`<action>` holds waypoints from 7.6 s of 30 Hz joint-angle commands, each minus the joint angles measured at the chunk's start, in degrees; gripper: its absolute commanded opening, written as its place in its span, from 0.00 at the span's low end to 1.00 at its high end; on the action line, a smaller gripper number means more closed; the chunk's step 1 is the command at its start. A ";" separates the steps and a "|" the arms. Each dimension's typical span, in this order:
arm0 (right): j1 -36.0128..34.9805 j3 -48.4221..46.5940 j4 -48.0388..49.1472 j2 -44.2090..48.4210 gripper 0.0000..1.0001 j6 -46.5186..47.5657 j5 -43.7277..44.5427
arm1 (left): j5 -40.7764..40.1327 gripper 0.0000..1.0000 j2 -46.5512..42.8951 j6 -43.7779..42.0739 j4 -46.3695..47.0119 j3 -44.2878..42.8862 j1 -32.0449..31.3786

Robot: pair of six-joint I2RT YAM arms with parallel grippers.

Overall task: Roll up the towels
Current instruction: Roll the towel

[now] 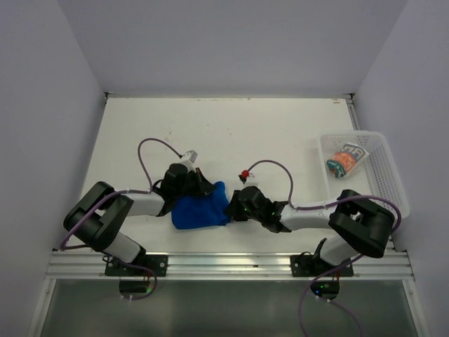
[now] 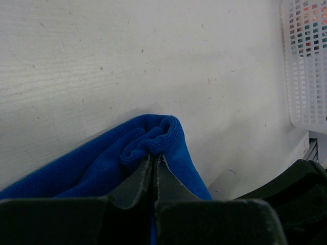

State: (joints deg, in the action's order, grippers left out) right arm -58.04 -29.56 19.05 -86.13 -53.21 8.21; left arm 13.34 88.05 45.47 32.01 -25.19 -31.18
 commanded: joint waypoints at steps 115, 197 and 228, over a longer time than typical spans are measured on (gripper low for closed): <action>-20.80 -50.07 -57.46 -35.17 0.12 23.07 46.64 | 11.27 0.10 8.54 -5.40 -8.19 -8.39 6.75; -5.50 -9.28 -23.25 1.49 0.00 19.11 23.57 | 8.19 0.00 1.69 -2.94 -18.12 -17.08 6.92; -27.21 -45.23 -63.87 -35.69 0.00 14.97 62.11 | 11.00 0.00 -2.62 1.72 -10.75 -12.34 1.21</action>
State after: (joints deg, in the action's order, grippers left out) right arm -84.79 -72.82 -42.37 -120.38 -36.03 70.41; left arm 23.77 84.79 46.54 17.08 -38.85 -28.77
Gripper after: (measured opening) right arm 0.092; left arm 0.005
